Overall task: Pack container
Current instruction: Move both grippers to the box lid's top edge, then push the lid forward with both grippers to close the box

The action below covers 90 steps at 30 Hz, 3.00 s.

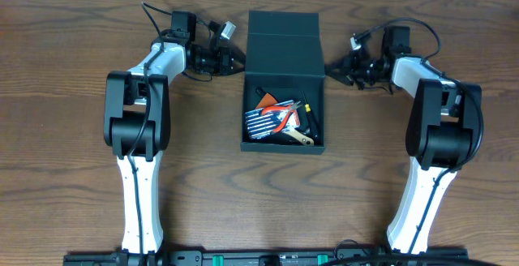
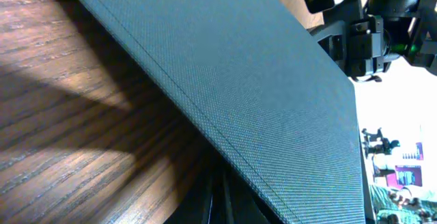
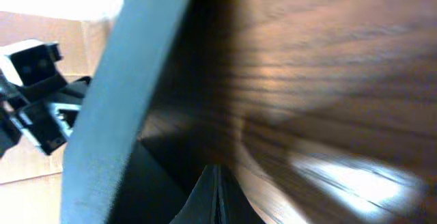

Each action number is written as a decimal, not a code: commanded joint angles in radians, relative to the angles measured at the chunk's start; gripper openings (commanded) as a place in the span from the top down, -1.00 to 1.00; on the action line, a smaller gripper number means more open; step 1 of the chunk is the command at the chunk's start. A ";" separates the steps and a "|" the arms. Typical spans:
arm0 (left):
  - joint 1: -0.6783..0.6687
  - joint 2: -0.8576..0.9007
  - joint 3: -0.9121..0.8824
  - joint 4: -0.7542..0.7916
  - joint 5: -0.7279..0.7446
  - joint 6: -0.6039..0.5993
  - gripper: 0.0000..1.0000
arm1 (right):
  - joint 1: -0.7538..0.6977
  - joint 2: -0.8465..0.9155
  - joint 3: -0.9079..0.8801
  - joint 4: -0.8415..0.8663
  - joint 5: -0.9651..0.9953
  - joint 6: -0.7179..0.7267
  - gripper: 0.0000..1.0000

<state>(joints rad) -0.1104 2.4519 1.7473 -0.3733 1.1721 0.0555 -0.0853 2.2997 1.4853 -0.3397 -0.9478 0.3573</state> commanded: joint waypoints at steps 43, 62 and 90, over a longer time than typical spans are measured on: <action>0.002 -0.109 0.106 0.154 0.182 -0.148 0.89 | 0.066 0.010 0.204 0.055 -0.239 -0.006 0.97; -0.041 -0.311 0.106 -0.326 -0.156 0.022 0.89 | 0.073 0.010 0.583 -0.629 0.008 -0.417 0.97; -0.299 -0.391 0.106 -0.724 -0.647 -0.122 0.89 | 0.050 0.006 0.674 -1.001 0.463 -0.481 0.97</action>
<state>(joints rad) -0.3531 2.0933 1.8408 -1.0821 0.6498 -0.0120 -0.0307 2.3001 2.1395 -1.3373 -0.5426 -0.1234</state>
